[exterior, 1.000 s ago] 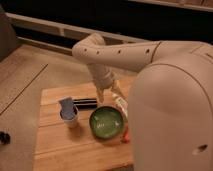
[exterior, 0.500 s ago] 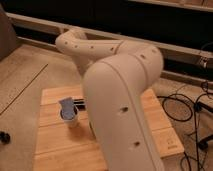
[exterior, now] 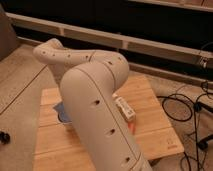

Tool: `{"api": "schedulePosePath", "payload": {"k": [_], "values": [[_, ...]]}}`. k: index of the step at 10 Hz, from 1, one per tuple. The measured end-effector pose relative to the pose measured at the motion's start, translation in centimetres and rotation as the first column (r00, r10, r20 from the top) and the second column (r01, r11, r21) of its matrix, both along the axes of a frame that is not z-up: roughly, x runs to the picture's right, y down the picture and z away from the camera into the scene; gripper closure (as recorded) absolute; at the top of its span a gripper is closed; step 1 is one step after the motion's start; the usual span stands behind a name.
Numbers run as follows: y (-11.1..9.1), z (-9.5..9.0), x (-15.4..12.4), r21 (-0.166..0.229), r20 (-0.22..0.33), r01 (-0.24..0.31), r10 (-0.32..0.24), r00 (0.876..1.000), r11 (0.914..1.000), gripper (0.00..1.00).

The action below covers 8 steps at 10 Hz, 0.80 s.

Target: Move the arm in a circular motion

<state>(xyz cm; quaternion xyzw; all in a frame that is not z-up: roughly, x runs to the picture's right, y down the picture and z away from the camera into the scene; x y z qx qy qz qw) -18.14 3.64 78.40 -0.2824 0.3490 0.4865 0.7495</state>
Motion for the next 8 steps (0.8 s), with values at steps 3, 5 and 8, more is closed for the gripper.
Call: {"api": "schedulePosePath", "payload": {"k": [3,5,8], "values": [[1.3,-2.3,0.9,0.058,0.022,0.034,-0.035,0.999,0.9978,0.35],[0.6,-5.4,5.3,0.167,-0.064,0.042,-0.031,0.997,0.9852,0.35],[0.5,-11.7,13.4,0.313,-0.244,0.008,0.073,0.967,0.9498,0.35]]}}
